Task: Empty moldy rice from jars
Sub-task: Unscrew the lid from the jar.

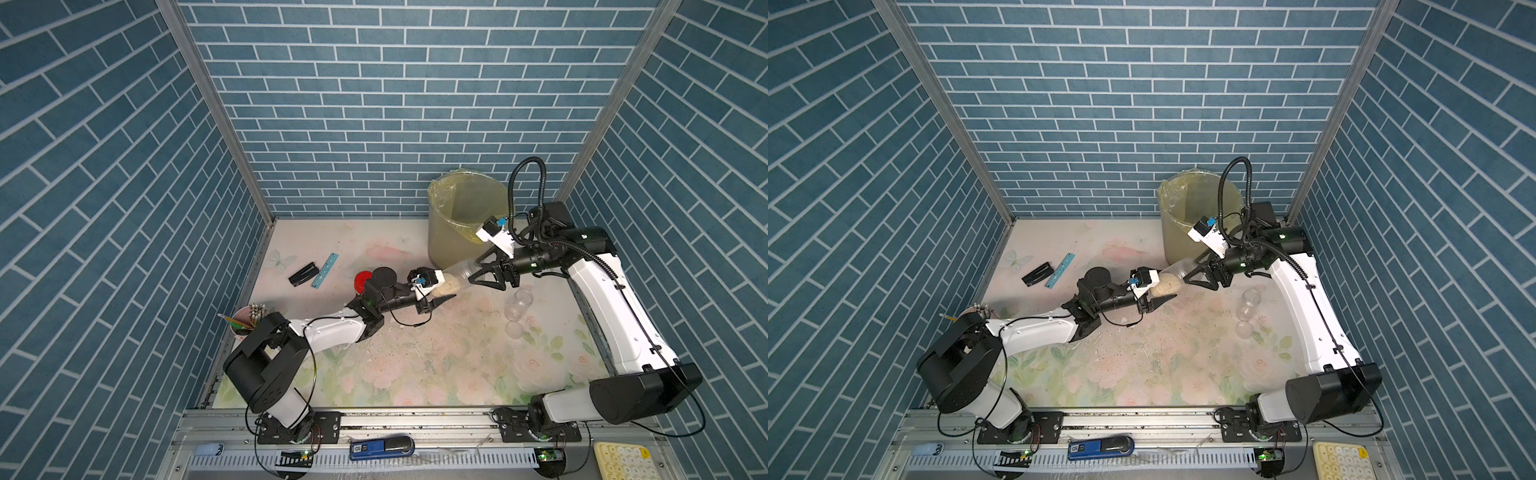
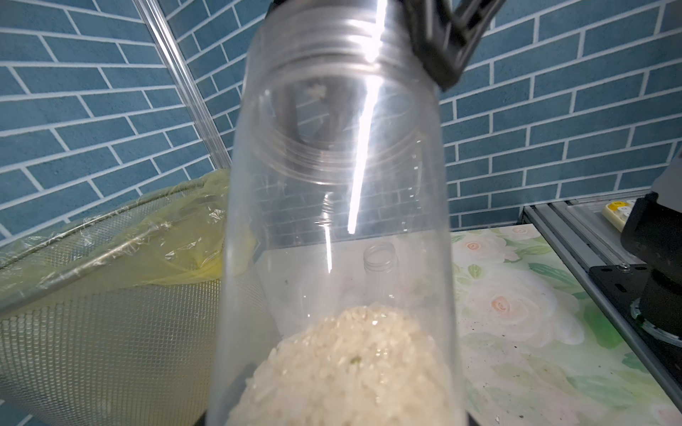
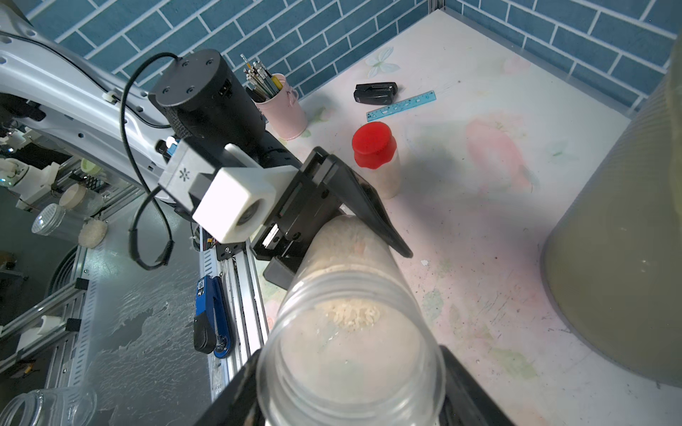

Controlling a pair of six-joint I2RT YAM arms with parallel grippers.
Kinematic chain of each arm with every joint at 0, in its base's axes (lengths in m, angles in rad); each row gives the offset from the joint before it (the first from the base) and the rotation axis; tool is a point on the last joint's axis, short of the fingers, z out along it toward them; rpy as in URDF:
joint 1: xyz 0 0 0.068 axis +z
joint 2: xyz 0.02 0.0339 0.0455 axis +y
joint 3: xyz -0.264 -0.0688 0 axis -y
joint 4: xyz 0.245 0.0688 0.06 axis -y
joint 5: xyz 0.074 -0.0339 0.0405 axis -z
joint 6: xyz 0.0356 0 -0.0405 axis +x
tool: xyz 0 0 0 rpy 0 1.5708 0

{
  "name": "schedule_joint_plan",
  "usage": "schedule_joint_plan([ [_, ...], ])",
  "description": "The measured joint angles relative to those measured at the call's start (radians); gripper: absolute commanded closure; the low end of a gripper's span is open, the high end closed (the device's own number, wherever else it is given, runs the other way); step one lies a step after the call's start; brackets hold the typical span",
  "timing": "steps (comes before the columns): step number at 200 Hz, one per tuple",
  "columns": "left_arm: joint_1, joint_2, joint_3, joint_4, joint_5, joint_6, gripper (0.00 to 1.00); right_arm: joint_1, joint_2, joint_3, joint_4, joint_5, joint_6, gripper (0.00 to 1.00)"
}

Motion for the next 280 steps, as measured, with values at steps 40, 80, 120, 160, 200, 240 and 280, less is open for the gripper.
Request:
schedule_joint_plan([
  [40,0.004,0.0,0.0,0.01,0.012,-0.007,0.96,0.001,0.001,0.009,-0.006,0.0,-0.04,0.94],
  [80,0.011,0.0,0.0,0.014,0.017,-0.018,0.95,0.001,-0.007,-0.018,0.035,-0.018,-0.038,0.9],
  [120,0.018,0.0,0.0,-0.012,0.037,-0.019,0.95,-0.001,-0.051,-0.106,0.122,-0.027,-0.034,0.87],
  [160,0.032,0.0,0.0,-0.012,0.08,-0.03,0.96,0.001,-0.079,-0.142,0.158,-0.024,-0.034,0.93],
  [200,0.044,-0.002,0.006,-0.01,0.131,-0.047,0.97,0.002,-0.1,-0.149,0.164,-0.035,-0.035,0.97],
  [240,0.051,-0.003,0.011,-0.021,0.153,-0.053,0.97,0.002,-0.098,-0.149,0.164,-0.045,-0.035,0.86],
  [280,0.062,-0.003,0.016,-0.028,0.151,-0.081,0.96,0.002,-0.066,-0.132,0.182,-0.068,-0.015,0.71],
])
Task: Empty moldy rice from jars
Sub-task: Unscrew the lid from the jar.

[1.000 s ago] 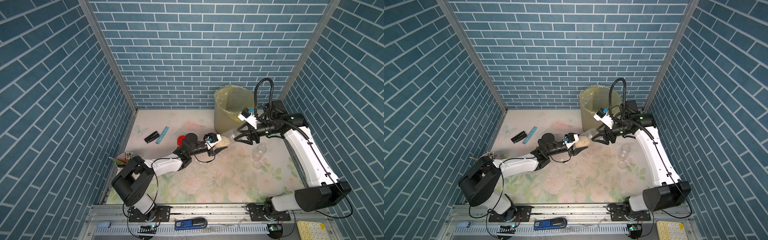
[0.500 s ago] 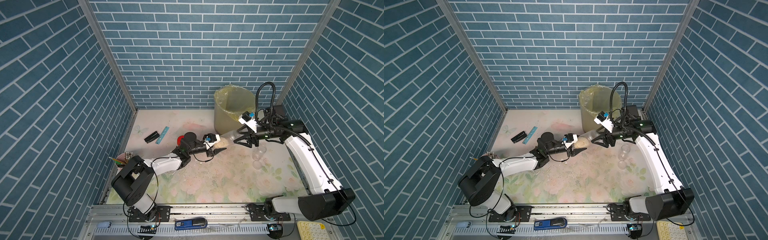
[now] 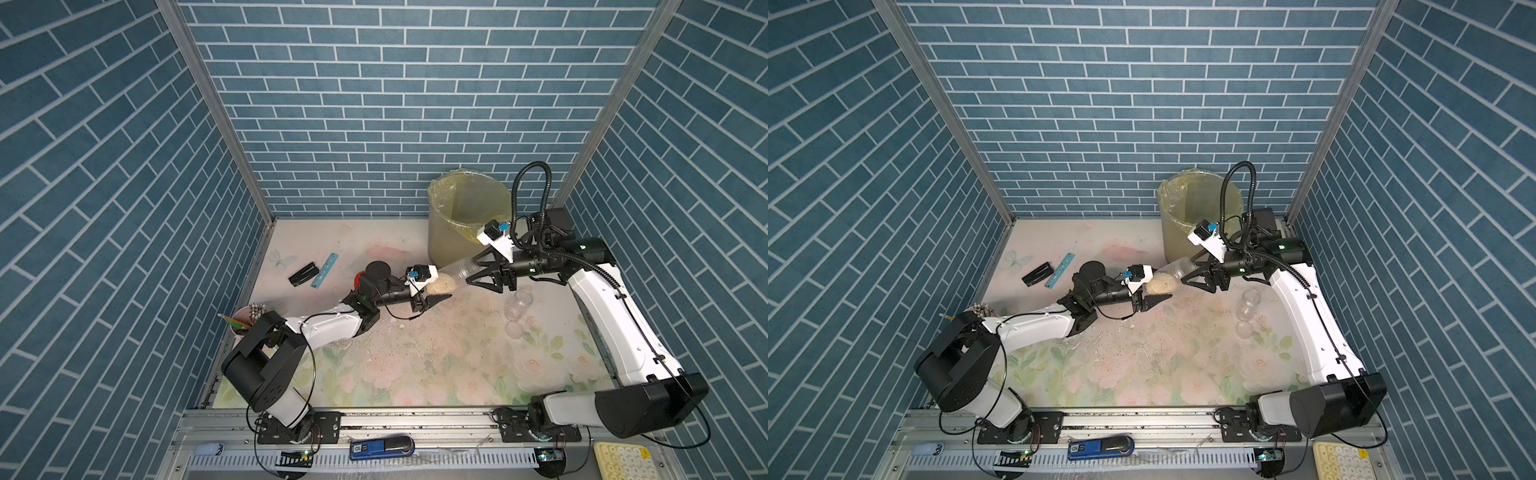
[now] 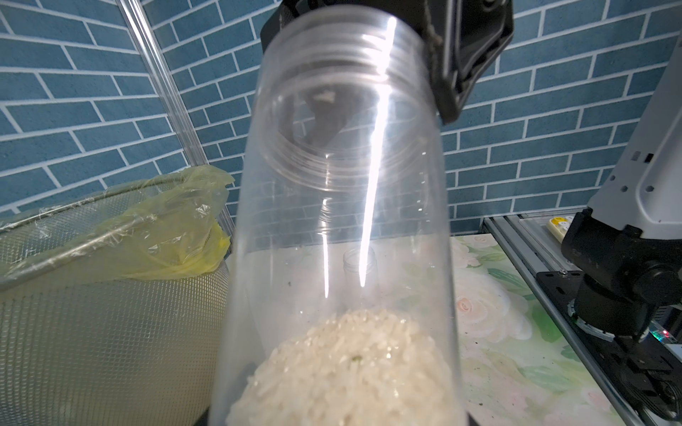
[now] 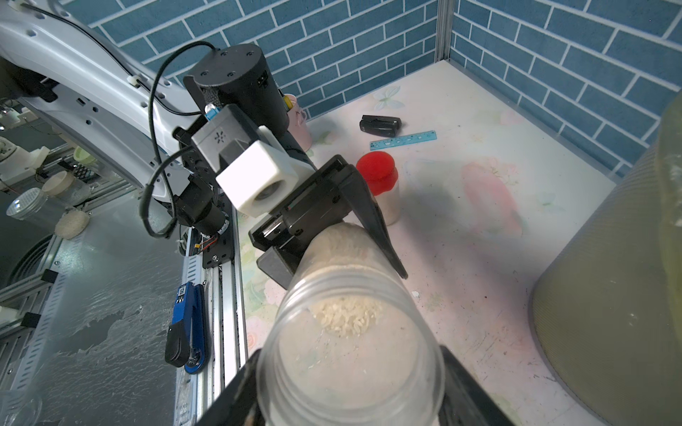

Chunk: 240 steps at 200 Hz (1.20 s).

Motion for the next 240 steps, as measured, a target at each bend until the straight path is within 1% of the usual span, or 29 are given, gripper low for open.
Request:
schedule_joint_plan([
  [17,0.002,0.0,0.001,0.002,-0.003,-0.01,0.96,0.0,0.003,0.0,0.018,-0.008,0.016,0.65],
  [64,0.004,0.0,0.004,-0.001,-0.011,-0.022,0.96,0.0,0.003,-0.014,0.053,-0.016,0.04,0.55],
  [75,0.004,0.0,0.005,-0.001,-0.012,-0.023,0.96,0.0,0.003,-0.014,0.056,-0.016,0.044,0.52],
  [113,0.005,0.002,0.007,-0.002,-0.016,-0.026,0.95,-0.001,0.003,-0.022,0.072,-0.018,0.057,0.47],
  [141,0.005,0.004,0.007,-0.005,-0.019,-0.026,0.95,-0.001,0.003,-0.027,0.082,-0.018,0.067,0.39],
  [144,0.005,0.004,0.008,-0.005,-0.019,-0.026,0.95,-0.001,0.003,-0.027,0.082,-0.018,0.068,0.37],
  [148,0.005,0.004,0.008,-0.006,-0.02,-0.026,0.95,-0.001,0.003,-0.027,0.084,-0.018,0.071,0.31],
  [164,0.006,0.004,0.008,-0.008,-0.028,-0.031,0.95,-0.002,0.003,-0.027,0.086,-0.014,0.087,0.21],
  [176,0.015,0.004,0.008,-0.019,-0.04,-0.037,0.95,-0.008,-0.001,-0.027,0.088,-0.01,0.093,0.18],
  [181,0.02,0.004,0.008,-0.024,-0.048,-0.042,0.95,-0.011,-0.002,-0.027,0.089,-0.01,0.095,0.12],
  [188,0.027,0.005,0.008,-0.029,-0.059,-0.046,0.95,-0.013,-0.003,-0.027,0.089,-0.008,0.101,0.08],
  [194,0.032,0.006,0.008,-0.032,-0.067,-0.048,0.95,-0.013,-0.004,-0.027,0.089,-0.006,0.101,0.02],
  [240,0.044,0.01,0.008,-0.046,-0.097,-0.053,0.95,-0.016,-0.005,-0.027,0.092,0.005,0.118,0.01],
])
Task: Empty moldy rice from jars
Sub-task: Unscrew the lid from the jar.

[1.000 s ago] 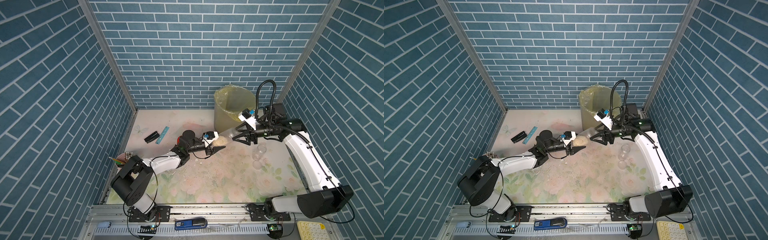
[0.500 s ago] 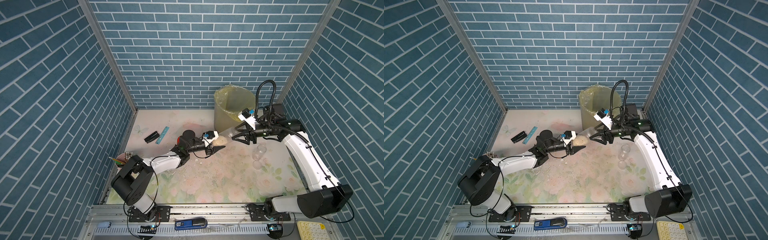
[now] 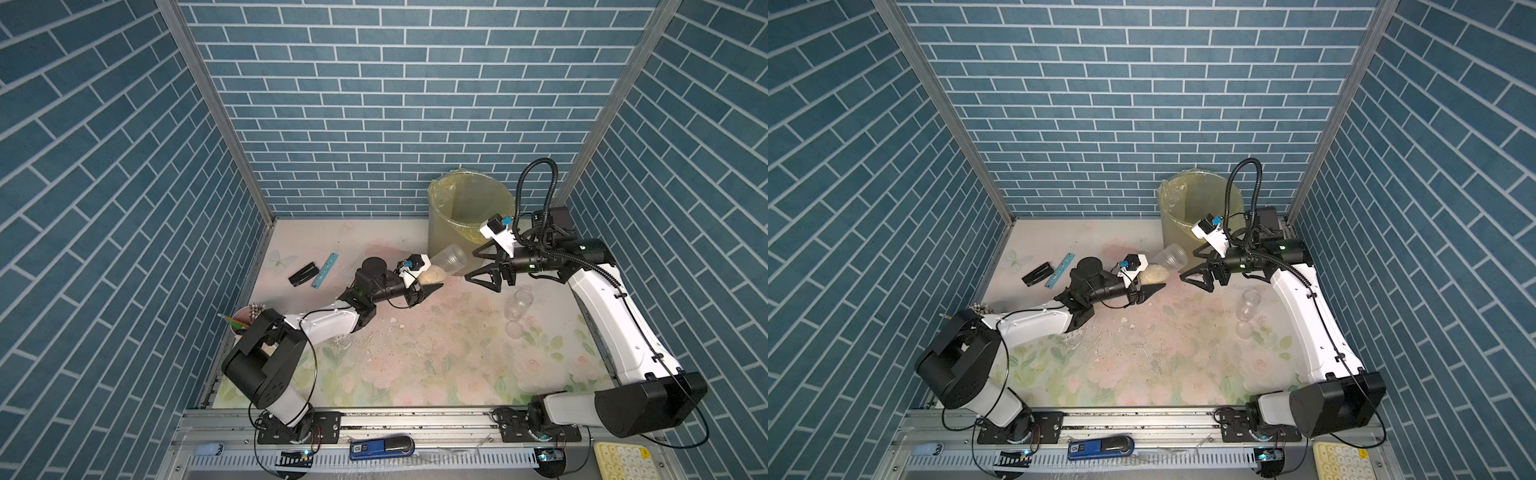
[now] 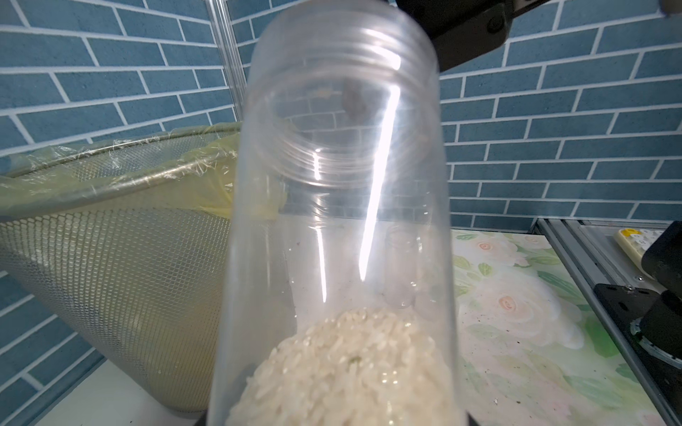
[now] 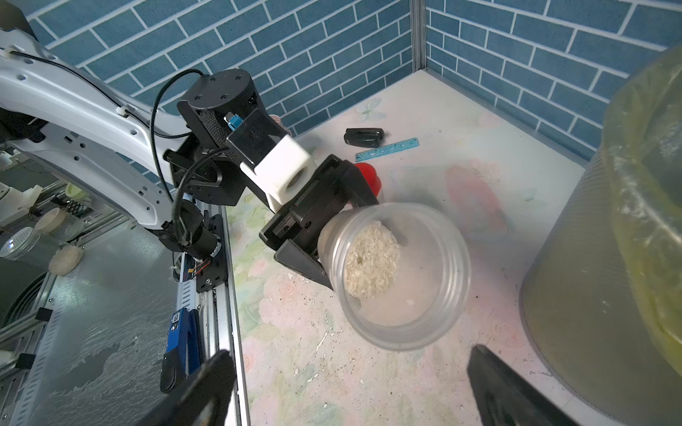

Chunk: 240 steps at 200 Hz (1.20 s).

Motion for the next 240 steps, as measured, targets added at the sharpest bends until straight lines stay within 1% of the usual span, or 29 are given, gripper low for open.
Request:
schedule_joint_plan([
  [22,0.0,0.0,0.0,0.0,-0.006,0.0,0.95,0.0,-0.012,-0.014,0.02,0.012,0.021,0.01],
  [35,0.0,0.0,0.0,0.0,-0.011,0.001,0.95,0.0,-0.026,-0.023,0.032,0.033,0.058,0.01],
  [62,0.0,0.0,0.0,-0.006,-0.021,0.005,0.94,-0.001,-0.047,-0.013,0.045,0.071,0.2,0.01],
  [75,0.0,0.0,0.0,-0.013,-0.026,0.01,0.92,-0.001,-0.047,0.007,0.051,0.097,0.309,0.01],
  [88,-0.001,-0.002,0.0,-0.023,-0.035,0.017,0.9,-0.001,-0.049,0.013,0.072,0.123,0.446,0.01],
  [110,-0.005,-0.004,0.0,-0.035,-0.055,0.037,0.89,0.023,-0.078,-0.033,0.153,0.21,0.726,0.01],
  [125,-0.008,-0.004,0.0,-0.048,-0.066,0.051,0.89,0.063,-0.099,-0.066,0.166,0.292,0.913,0.01],
  [137,-0.011,-0.004,0.0,-0.057,-0.07,0.059,0.89,0.105,-0.106,-0.08,0.174,0.351,1.036,0.01],
  [164,-0.019,-0.004,0.0,-0.06,-0.084,0.077,0.89,0.178,-0.11,-0.119,0.22,0.435,1.25,0.01],
  [178,-0.021,-0.004,0.0,-0.06,-0.087,0.081,0.89,0.19,-0.102,-0.122,0.227,0.469,1.321,0.01],
  [195,-0.021,-0.004,0.0,-0.06,-0.091,0.084,0.89,0.192,-0.081,-0.107,0.231,0.495,1.374,0.01],
  [240,-0.021,-0.006,-0.011,-0.061,-0.096,0.091,0.89,0.197,-0.02,-0.074,0.257,0.51,1.434,0.01],
])
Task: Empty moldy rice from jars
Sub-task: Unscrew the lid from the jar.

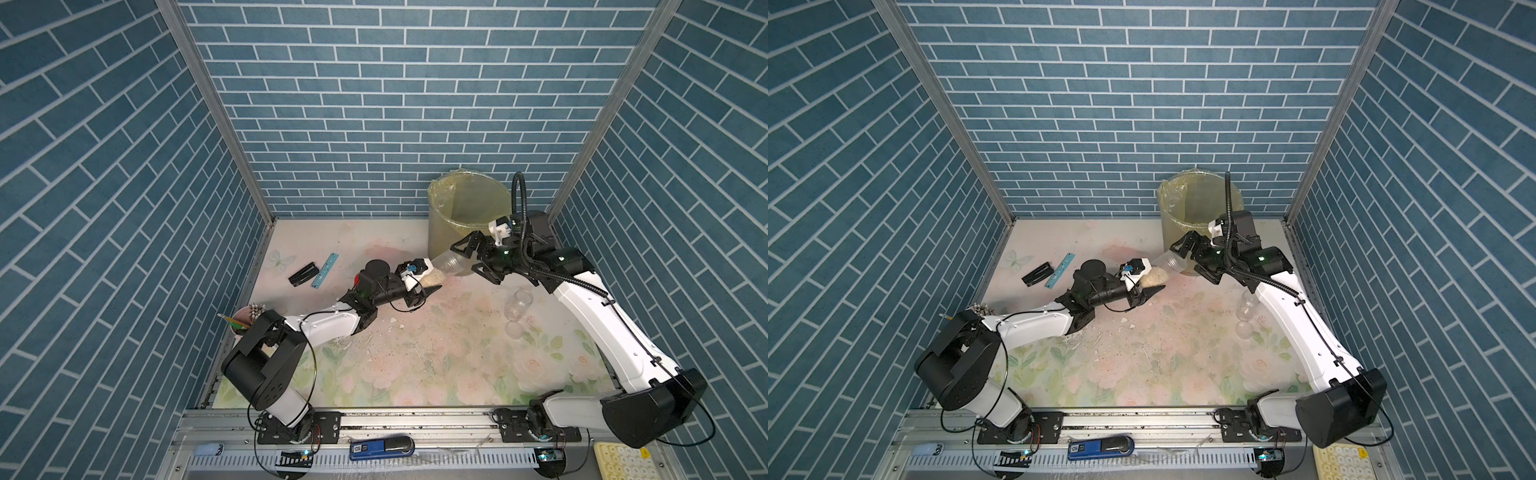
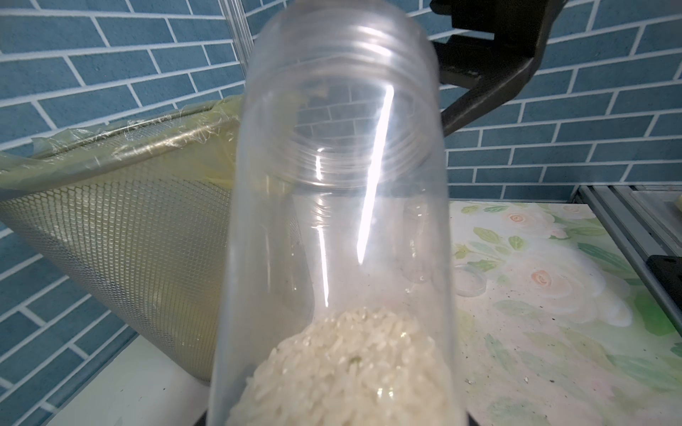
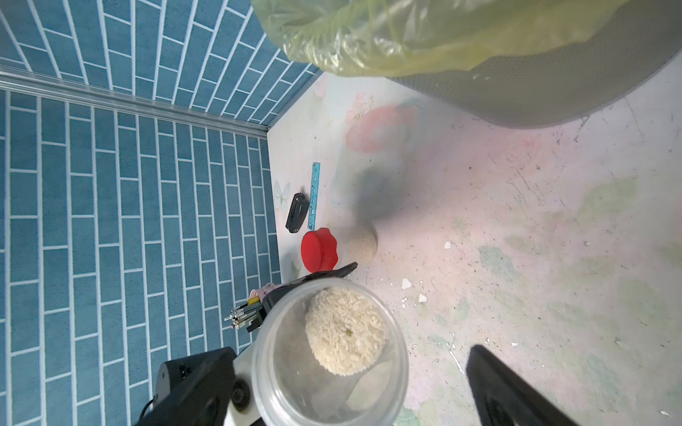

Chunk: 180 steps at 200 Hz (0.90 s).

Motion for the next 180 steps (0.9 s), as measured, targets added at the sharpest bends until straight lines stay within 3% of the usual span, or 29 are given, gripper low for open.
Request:
schedule_joint_plan([
  [81,-0.001,0.0,-0.001,0.0,-0.006,0.004,0.89,0.012,0.048,0.055,-0.01,-0.011,-0.001,0.01],
  [180,-0.001,0.0,-0.001,-0.002,-0.01,0.004,0.89,0.036,0.07,0.064,-0.033,-0.032,-0.019,0.18],
])
